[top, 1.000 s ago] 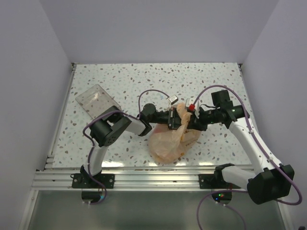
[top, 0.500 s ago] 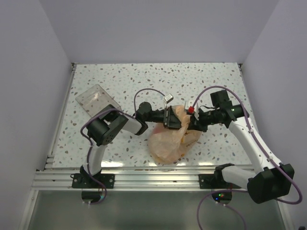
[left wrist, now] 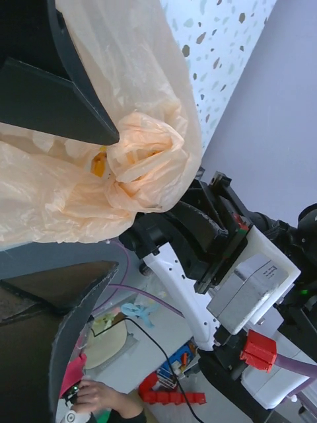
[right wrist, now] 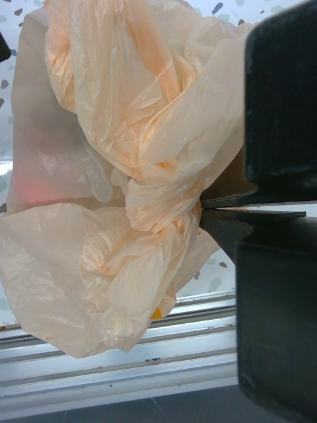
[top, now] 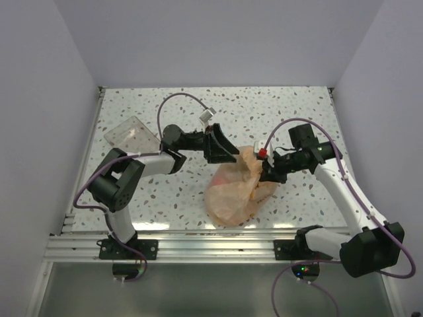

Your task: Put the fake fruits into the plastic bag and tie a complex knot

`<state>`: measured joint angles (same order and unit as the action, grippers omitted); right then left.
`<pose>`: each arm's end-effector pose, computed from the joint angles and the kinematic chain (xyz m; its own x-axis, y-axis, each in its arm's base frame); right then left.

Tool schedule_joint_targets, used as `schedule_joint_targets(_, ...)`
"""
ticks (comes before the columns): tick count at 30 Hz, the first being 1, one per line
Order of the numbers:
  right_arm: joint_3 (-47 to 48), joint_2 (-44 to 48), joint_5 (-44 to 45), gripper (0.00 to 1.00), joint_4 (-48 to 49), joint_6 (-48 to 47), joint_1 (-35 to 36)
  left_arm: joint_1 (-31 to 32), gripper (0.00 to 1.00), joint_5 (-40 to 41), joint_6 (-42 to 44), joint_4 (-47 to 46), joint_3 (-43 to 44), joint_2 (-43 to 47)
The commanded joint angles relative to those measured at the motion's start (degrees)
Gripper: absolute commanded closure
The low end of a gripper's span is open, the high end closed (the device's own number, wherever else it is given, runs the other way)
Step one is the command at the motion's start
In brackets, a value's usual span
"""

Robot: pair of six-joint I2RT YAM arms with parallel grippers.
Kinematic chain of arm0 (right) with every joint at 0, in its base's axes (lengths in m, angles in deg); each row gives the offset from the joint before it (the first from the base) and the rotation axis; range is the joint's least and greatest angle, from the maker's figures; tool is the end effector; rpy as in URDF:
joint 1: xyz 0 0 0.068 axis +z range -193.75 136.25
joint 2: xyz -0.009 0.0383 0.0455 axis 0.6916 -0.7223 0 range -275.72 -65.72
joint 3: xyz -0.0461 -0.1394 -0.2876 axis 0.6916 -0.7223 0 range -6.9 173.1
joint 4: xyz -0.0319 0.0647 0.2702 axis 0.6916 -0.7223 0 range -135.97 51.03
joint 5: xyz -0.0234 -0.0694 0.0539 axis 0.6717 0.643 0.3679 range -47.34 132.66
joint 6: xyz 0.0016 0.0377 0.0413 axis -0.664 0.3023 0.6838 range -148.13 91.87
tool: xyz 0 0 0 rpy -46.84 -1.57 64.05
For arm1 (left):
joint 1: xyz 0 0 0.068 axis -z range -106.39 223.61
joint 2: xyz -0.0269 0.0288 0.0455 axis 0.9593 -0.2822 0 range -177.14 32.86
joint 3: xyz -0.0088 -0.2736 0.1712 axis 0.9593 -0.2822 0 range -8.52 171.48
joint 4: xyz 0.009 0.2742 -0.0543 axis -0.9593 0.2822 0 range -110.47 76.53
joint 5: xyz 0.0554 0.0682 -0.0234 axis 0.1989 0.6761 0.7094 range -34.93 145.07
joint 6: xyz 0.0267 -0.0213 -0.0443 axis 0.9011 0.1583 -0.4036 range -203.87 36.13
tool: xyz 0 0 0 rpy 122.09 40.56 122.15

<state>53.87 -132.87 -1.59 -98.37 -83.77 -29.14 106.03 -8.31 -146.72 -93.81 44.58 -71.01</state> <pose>0.1950 0.0786 0.3418 -0.1202 -0.6425 -0.7568 -0.9868 0.1604 0.0206 0.3138 -0.2402 0.2879 -0.6860 -0.0366 -0.7267 0.7159 -0.2124 -0.6651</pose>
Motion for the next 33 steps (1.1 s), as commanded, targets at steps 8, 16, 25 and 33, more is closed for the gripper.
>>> schedule_joint_targets(8, 2.86, -0.34, -0.31, 1.00, -2.57, -2.37, 0.24, 0.97, 0.20, 7.74, 14.15, 15.32, 7.80, -0.45)
schedule_joint_targets(16, 2.86, -0.70, -0.31, 1.00, -3.18, -3.51, 0.16, 3.78, 0.23, 8.26, 14.86, 18.58, 10.17, -2.38)
schedule_joint_targets(25, 3.39, -0.70, -0.05, 1.00, -4.23, -4.04, 0.16, 4.14, 0.81, 7.65, 11.26, 19.90, 10.18, -4.49)
schedule_joint_targets(33, 2.69, 0.09, 2.41, 1.00, -7.22, -6.85, 0.15, -1.92, 1.00, 9.05, 23.63, 32.45, 8.77, -2.47)
